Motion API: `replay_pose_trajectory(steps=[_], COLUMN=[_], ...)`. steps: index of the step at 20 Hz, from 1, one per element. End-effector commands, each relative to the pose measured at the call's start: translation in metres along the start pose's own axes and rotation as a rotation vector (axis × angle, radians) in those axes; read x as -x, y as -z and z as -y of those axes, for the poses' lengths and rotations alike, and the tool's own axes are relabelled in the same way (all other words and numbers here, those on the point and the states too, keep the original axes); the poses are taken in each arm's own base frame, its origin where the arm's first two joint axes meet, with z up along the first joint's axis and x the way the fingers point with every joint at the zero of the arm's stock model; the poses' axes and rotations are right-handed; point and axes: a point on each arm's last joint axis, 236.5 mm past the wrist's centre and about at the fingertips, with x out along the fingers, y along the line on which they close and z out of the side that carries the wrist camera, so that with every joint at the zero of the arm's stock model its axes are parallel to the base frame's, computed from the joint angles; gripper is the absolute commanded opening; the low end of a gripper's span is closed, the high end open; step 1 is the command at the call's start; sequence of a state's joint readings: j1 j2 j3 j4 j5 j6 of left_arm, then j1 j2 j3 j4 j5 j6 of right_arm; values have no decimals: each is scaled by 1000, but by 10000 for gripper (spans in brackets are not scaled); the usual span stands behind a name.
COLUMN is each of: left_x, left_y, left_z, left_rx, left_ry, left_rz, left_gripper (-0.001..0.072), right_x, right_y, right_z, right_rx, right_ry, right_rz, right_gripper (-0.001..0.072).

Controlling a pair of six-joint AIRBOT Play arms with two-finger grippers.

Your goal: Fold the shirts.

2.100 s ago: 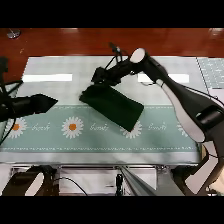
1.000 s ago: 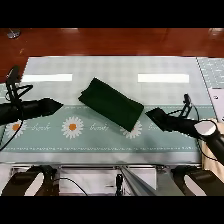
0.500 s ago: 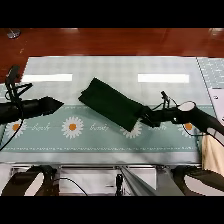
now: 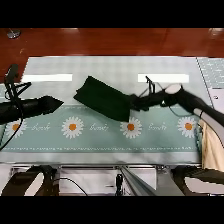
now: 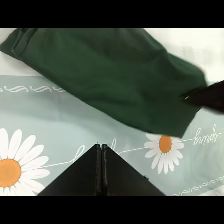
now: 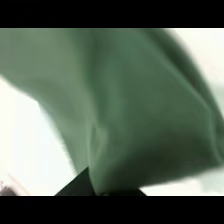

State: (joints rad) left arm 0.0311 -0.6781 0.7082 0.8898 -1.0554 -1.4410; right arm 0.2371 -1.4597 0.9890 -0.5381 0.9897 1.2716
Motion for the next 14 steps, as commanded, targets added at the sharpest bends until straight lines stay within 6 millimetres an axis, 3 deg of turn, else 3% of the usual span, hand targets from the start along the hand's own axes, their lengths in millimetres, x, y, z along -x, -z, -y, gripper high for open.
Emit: replay_pose_trajectory(steps=[1,4,7,9,11,14], left_x=[0,0,0,0,0,0], left_y=[0,0,0,0,1,0], left_z=[0,0,0,0,0,0], left_rx=[1,4,4,3,3,3], left_ry=[1,1,1,1,1,0], left_rz=[0,0,-1,-2,-2,1], left_gripper=[22,22,22,22,22,22], right_x=[65,155,236,284,330,385], right_y=[-42,-93,-108,-108,-97,-57], right_z=[-66,-95,-95,-79,-51,-8], right_rx=[254,377,366,286,157,-43], right_ry=[15,174,295,341,386,443], right_rz=[33,178,268,312,342,339], right_gripper=[26,26,26,26,26,26])
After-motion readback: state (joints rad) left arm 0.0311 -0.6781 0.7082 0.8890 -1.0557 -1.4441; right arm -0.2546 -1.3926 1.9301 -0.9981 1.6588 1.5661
